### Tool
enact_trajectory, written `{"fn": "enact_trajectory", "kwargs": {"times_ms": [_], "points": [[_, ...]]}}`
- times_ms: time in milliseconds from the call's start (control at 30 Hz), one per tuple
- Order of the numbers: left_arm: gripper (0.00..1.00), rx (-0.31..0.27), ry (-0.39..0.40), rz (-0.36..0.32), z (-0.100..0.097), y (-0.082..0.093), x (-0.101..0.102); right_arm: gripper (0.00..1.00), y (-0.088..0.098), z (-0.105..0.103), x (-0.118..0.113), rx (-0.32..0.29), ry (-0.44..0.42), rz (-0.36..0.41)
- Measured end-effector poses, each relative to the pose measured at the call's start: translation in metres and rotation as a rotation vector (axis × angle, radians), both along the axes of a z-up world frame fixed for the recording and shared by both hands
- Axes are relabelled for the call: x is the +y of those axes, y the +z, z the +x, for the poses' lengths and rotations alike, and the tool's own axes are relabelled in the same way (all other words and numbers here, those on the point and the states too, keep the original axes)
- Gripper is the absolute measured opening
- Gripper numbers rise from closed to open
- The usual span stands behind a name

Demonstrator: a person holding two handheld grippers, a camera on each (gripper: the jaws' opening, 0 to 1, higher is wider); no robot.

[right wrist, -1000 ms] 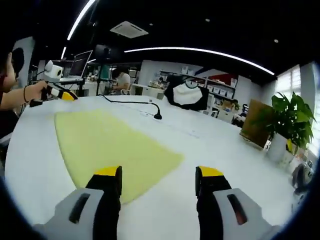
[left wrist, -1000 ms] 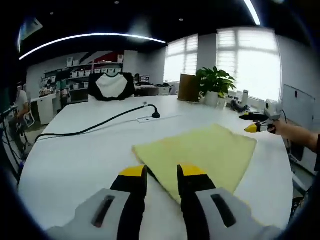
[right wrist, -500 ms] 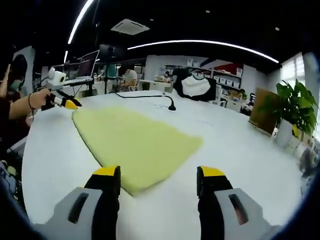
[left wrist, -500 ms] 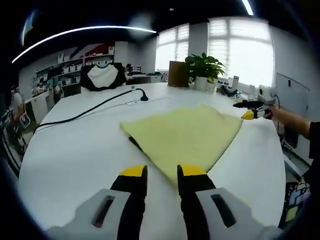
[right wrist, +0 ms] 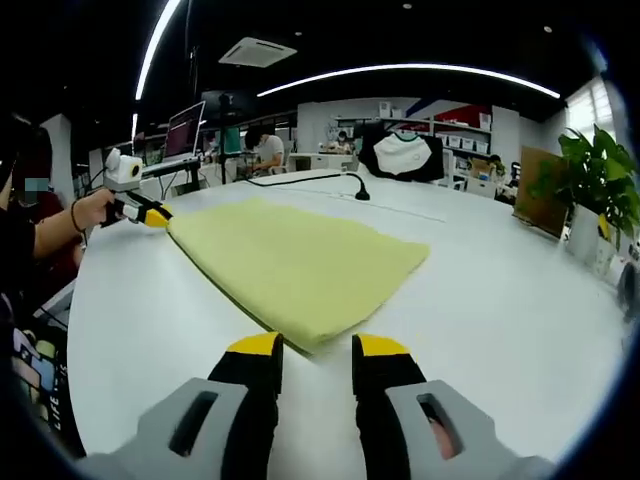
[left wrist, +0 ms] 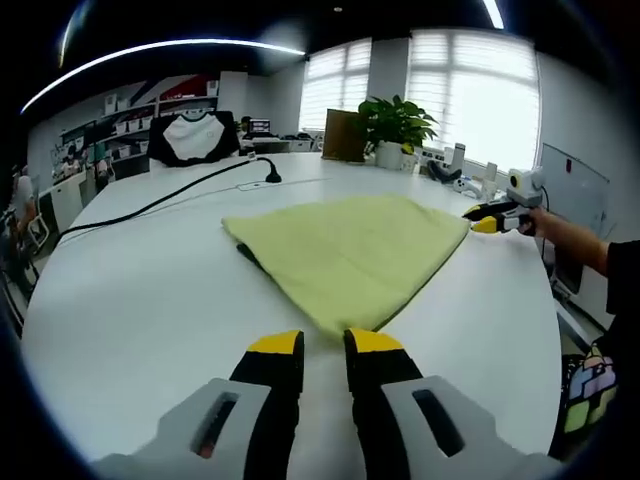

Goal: Fold the garment on the visible template until the final outline fits inside the template.

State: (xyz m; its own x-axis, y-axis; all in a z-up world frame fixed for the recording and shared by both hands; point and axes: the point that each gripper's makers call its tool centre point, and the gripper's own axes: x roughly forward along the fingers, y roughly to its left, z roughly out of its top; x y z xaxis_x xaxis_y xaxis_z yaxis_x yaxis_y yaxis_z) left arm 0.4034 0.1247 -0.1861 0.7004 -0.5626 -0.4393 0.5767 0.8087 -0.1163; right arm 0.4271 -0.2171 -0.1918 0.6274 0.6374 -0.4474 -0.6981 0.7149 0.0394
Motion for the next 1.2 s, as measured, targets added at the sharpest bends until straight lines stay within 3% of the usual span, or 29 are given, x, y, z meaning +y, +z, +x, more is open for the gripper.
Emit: {"fn": "enact_trajectory", "kwargs": {"times_ms": [67,167,200,333,433,500,600,700,767,867,1033,1200], "points": [[0.1,-0.013,-0.019,0.008,-0.002,0.0,-0.003,0.15,-0.002,0.002,0.004,0.02,-0.002,0.019],[0.04,-0.036,-0.059,0.029,-0.002,0.002,-0.007,0.03,0.002,0.004,0.009,0.0,0.007,0.049],[0.04,-0.049,-0.092,0.064,-0.003,0.002,-0.006,0.03,0.005,0.005,0.01,-0.014,0.01,0.051],[0.03,-0.049,-0.145,0.054,-0.003,0.01,-0.007,0.02,0.011,0.008,0.007,-0.043,-0.006,0.031],[0.02,-0.054,-0.228,0.117,-0.005,0.01,-0.006,0.01,0.019,0.009,0.006,-0.059,-0.008,0.042],[0.02,-0.047,-0.249,0.112,-0.006,0.01,-0.007,0.01,0.024,0.01,0.006,-0.091,-0.004,0.038],[0.02,-0.109,-0.334,0.197,-0.004,0.015,-0.007,0.0,0.029,0.012,0.006,-0.105,0.006,0.024],[0.02,-0.2,-0.488,0.308,-0.01,0.022,-0.012,0.0,0.03,0.014,0.004,-0.108,0.005,0.003],[0.02,-0.194,-0.523,0.313,-0.014,0.022,-0.015,0.0,0.029,0.015,0.001,-0.106,0.001,-0.018],[0.02,-0.241,-0.613,0.42,-0.019,0.018,-0.017,0.0,0.023,0.012,-0.003,-0.102,0.013,-0.058],[0.02,-0.204,-0.667,0.444,-0.03,0.004,-0.023,0.0,0.01,0.007,-0.01,-0.056,0.01,-0.053],[0.02,-0.149,-0.657,0.386,-0.036,0.001,-0.025,0.0,0.001,0.005,-0.016,-0.018,0.0,-0.043]]}}
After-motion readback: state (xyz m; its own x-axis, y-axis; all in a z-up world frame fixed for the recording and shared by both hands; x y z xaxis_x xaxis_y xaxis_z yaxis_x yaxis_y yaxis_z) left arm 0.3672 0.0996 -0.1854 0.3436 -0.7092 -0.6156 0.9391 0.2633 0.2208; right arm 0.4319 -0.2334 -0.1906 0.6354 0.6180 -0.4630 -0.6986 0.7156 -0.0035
